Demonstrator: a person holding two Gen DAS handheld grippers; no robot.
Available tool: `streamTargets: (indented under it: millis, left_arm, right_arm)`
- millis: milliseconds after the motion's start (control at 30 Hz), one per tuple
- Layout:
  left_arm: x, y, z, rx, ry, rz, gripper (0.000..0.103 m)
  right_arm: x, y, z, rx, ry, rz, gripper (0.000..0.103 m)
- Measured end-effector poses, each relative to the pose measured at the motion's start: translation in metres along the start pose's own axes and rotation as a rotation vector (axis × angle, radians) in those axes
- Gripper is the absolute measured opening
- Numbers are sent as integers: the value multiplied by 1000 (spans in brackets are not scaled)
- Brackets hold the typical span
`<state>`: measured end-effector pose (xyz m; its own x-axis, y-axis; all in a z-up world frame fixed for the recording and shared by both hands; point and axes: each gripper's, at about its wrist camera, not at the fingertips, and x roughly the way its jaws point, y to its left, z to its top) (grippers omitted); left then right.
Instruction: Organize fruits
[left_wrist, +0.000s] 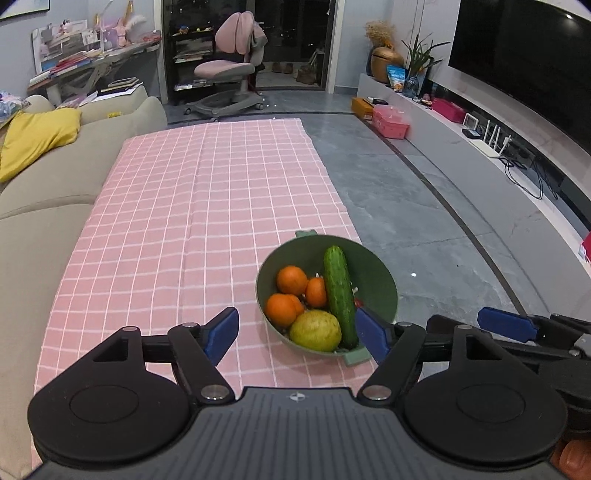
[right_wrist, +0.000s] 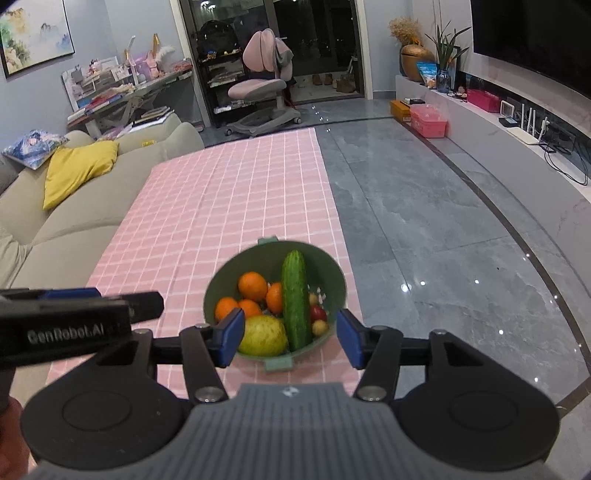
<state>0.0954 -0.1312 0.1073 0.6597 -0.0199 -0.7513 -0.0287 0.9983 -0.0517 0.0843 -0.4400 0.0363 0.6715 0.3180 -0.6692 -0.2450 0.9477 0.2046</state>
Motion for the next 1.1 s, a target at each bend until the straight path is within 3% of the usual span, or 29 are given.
streamTargets:
  millis: [333, 1100]
  left_arm:
    - [-1, -14, -22, 14, 47, 16, 86]
    - [-2, -14, -22, 5, 56, 32, 86]
  right_arm:
    - [-4, -10, -24, -36, 42, -34, 53]
    - [-3, -11, -22, -23, 45, -27, 53]
